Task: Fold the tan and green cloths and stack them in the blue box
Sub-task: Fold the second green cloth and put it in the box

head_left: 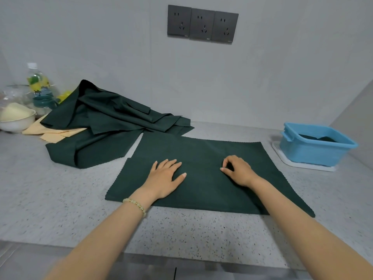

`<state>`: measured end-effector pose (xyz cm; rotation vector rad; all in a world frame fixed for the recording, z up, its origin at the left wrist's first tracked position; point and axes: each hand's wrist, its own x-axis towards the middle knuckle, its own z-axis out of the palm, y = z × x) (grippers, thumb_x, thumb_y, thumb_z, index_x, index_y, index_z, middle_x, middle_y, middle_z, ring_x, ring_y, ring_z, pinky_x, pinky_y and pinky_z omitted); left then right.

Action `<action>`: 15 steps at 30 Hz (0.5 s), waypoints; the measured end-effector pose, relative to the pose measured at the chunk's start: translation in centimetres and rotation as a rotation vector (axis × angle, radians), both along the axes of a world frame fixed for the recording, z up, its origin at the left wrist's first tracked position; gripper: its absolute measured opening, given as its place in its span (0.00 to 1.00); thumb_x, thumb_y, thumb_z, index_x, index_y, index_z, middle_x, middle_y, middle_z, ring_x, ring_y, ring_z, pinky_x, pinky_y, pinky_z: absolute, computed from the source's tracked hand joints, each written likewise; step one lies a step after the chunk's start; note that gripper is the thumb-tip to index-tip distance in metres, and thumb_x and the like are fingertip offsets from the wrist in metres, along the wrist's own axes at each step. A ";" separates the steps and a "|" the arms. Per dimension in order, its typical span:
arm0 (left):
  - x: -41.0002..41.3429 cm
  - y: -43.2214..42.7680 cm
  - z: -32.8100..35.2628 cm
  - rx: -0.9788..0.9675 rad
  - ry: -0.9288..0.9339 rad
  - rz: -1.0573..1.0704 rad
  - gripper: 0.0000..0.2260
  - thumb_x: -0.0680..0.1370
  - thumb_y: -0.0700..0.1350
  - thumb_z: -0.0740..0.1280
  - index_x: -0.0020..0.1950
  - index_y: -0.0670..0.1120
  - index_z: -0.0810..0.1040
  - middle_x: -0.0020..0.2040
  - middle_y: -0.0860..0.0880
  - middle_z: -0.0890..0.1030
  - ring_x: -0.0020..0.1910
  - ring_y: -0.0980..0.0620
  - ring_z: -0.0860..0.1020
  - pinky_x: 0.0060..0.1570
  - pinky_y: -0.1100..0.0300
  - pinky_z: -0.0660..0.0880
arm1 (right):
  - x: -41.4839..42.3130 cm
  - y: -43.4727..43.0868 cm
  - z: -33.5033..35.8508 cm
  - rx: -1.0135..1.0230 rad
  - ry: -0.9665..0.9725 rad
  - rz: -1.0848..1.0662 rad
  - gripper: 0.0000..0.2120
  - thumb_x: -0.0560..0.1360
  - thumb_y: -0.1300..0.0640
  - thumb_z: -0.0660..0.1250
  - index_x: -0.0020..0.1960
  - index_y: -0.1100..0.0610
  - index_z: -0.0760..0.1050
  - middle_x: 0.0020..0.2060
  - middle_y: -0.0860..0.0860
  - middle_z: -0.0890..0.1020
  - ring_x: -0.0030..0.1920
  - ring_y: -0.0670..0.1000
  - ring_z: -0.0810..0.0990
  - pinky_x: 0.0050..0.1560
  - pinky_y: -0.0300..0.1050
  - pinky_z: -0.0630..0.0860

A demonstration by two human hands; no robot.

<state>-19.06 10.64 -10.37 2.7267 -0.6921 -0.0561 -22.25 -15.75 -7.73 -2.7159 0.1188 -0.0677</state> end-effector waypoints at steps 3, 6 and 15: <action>0.1 -0.1 -0.1 0.003 0.000 0.006 0.26 0.81 0.62 0.49 0.78 0.54 0.55 0.78 0.55 0.54 0.77 0.54 0.48 0.75 0.50 0.41 | 0.1 -0.2 -0.3 0.069 -0.025 0.005 0.06 0.78 0.54 0.64 0.46 0.56 0.73 0.57 0.49 0.75 0.60 0.52 0.70 0.63 0.47 0.67; 0.3 -0.2 -0.2 0.039 -0.013 0.006 0.26 0.81 0.62 0.49 0.78 0.55 0.55 0.78 0.55 0.54 0.77 0.53 0.49 0.75 0.49 0.42 | 0.2 -0.5 -0.8 0.084 -0.055 0.006 0.07 0.78 0.54 0.63 0.45 0.57 0.73 0.58 0.49 0.75 0.61 0.51 0.69 0.62 0.46 0.66; 0.6 0.0 -1.3 0.093 -0.042 0.023 0.25 0.80 0.64 0.46 0.77 0.61 0.49 0.79 0.56 0.48 0.77 0.51 0.44 0.74 0.47 0.38 | -0.6 -0.5 -3.0 0.079 -0.259 -0.035 0.14 0.80 0.51 0.60 0.63 0.55 0.72 0.64 0.50 0.75 0.66 0.52 0.71 0.67 0.46 0.65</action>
